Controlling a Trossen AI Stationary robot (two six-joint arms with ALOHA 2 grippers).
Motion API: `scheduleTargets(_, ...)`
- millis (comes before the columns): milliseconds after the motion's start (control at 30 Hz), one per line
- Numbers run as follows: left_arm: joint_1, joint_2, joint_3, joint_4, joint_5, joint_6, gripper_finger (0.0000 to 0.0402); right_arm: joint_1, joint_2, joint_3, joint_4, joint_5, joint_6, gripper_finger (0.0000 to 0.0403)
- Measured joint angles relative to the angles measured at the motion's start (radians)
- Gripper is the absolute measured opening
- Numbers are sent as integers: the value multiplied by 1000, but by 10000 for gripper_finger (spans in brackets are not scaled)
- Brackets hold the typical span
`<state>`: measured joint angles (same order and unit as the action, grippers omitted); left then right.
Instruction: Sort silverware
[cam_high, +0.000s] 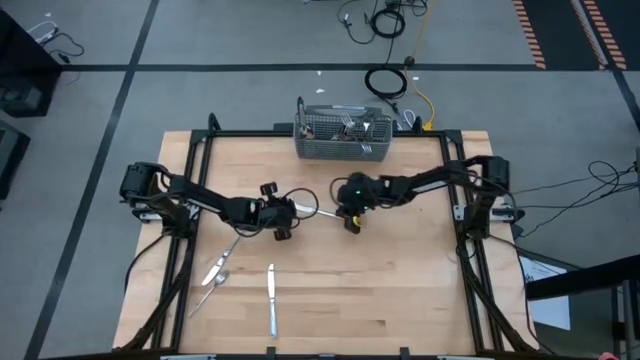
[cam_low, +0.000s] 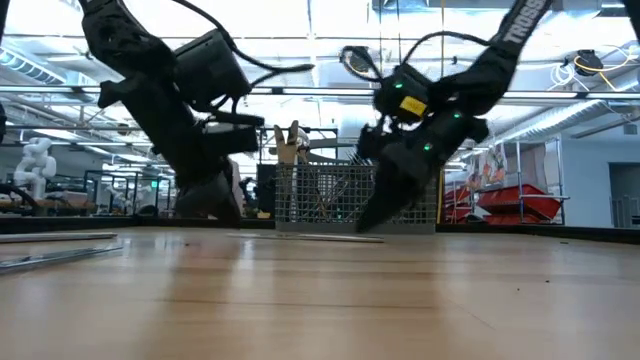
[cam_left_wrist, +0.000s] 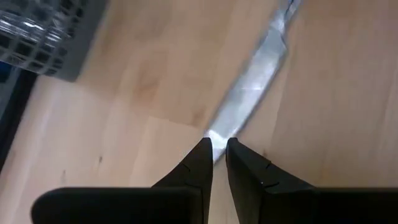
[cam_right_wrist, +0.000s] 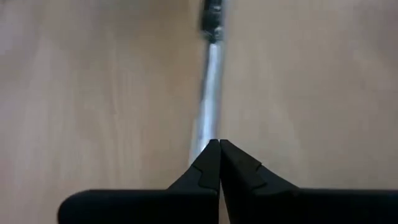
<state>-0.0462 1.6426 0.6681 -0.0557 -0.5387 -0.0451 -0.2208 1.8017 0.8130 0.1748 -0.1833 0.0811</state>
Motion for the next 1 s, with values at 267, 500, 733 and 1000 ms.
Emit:
scheduleTargets(267, 2, -6, 2, -2, 6, -3, 55, 0, 169, 171, 23, -34, -11, 0)
scheduleTargets(500, 32, 21, -45, 92, 58, -109, 55, 0, 242, 243, 9, -157, 24, 0)
scheduleTargets(733, 39, 67, -51, 116, 73, -133, 55, 1, 174, 236, -51, -155, -15, 29)
scheduleTargets(1000, 40, 70, -53, 187, 94, -165, 55, 76, 148, 240, -12, 1, -57, 149)
